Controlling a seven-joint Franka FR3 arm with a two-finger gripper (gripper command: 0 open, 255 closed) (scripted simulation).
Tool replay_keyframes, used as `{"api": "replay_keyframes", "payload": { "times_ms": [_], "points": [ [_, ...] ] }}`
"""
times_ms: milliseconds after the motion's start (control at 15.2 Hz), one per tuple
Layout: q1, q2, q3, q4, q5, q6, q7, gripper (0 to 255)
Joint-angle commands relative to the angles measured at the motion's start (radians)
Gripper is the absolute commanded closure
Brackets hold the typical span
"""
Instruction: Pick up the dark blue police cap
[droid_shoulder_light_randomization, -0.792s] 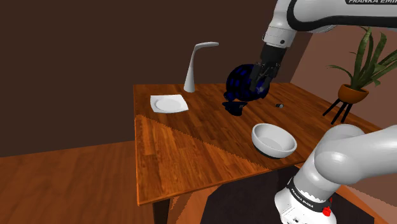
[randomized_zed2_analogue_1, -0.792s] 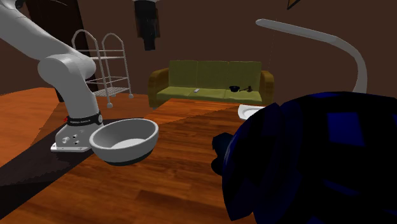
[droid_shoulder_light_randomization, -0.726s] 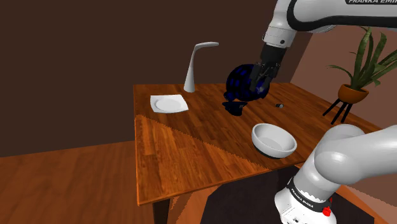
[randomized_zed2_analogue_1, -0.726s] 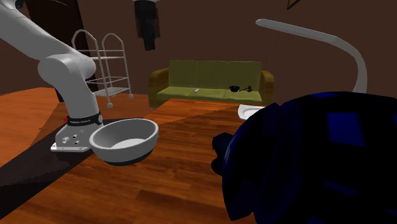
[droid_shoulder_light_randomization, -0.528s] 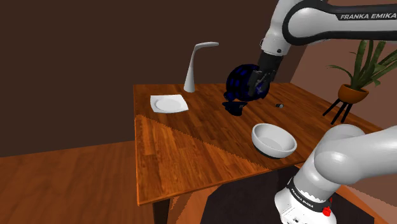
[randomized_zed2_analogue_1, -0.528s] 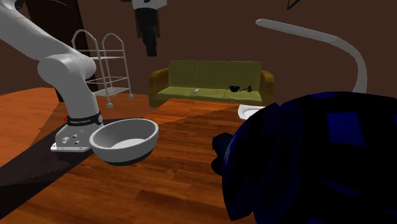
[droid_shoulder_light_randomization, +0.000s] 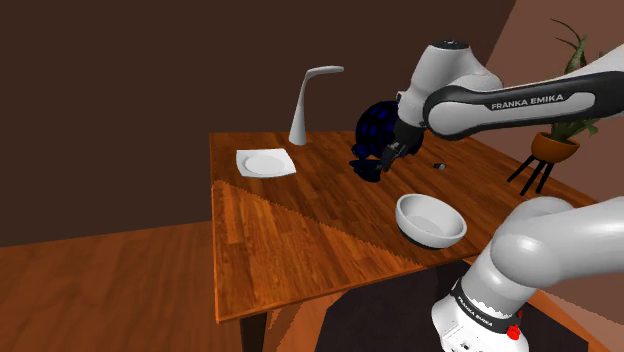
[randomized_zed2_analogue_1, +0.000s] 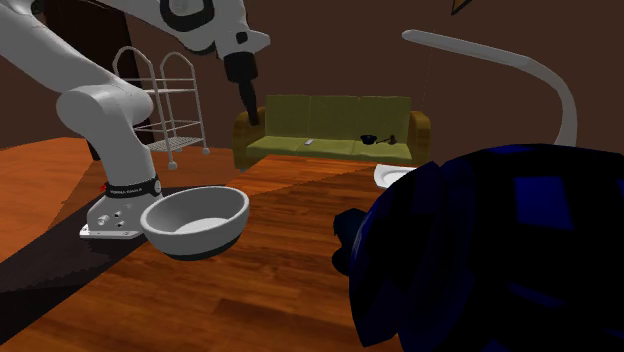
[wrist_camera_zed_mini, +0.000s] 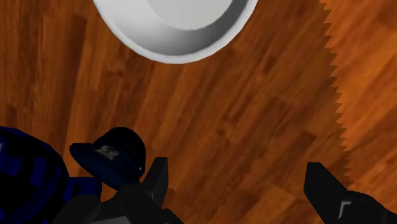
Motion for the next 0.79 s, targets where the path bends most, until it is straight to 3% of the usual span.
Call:
{"api": "replay_keyframes", "payload": {
  "times_ms": [0,264,462,594,726],
  "points": [
    [-0.034,0.052,0.004,-0.037,-0.074,0.137,0.003,0],
    [-0.157,0.185,0.037,-0.083,-0.266,0.410,0.057,0],
    [-0.332,0.320,0.123,-0.070,-0.497,0.616,0.183,0],
    [-0.518,0.417,0.241,-0.024,-0.745,0.732,0.361,0],
    [-0.729,0.514,0.397,0.067,-1.108,0.794,0.658,0]
  ]
}}
